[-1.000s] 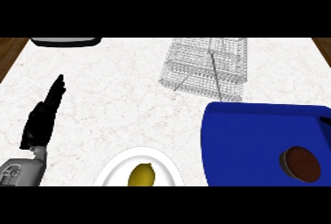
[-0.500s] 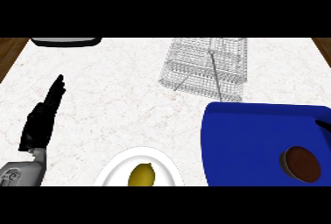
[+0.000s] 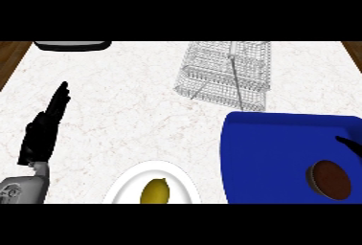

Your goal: Pick the cupcake from the tray and place it in the tiered basket

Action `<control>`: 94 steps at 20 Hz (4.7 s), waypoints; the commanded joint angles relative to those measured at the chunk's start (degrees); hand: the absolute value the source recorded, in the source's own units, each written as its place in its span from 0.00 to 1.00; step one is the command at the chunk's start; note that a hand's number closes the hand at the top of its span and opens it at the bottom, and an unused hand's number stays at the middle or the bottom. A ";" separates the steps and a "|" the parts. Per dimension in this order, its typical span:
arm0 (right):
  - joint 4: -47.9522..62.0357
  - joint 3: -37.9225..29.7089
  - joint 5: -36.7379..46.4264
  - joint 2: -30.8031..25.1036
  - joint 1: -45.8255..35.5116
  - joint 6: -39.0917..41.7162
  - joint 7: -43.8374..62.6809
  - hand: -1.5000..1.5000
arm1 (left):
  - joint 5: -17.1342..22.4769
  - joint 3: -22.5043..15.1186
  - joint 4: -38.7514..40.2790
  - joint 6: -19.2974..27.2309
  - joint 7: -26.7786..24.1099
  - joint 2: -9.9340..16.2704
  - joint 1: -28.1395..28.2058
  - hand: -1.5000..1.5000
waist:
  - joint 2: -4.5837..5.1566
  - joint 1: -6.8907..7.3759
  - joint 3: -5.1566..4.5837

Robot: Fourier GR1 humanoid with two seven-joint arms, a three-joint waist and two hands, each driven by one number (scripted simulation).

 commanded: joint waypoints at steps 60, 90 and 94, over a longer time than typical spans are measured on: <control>12.93 26.85 54.33 34.36 -56.15 -37.77 31.83 1.00 | -5.31 0.02 2.44 -5.77 -0.45 -5.38 -6.46 0.50 | 0.78 7.98 -0.59; 72.54 17.66 57.25 29.71 -92.32 -37.38 24.10 1.00 | -4.55 4.14 0.14 -4.60 1.64 -3.86 -3.51 0.50 | 0.23 1.27 -0.03; 71.55 15.57 55.06 28.45 -90.11 -36.54 17.80 1.00 | -3.40 6.16 4.14 -5.81 -5.46 -2.72 0.22 0.50 | 0.18 0.76 -0.05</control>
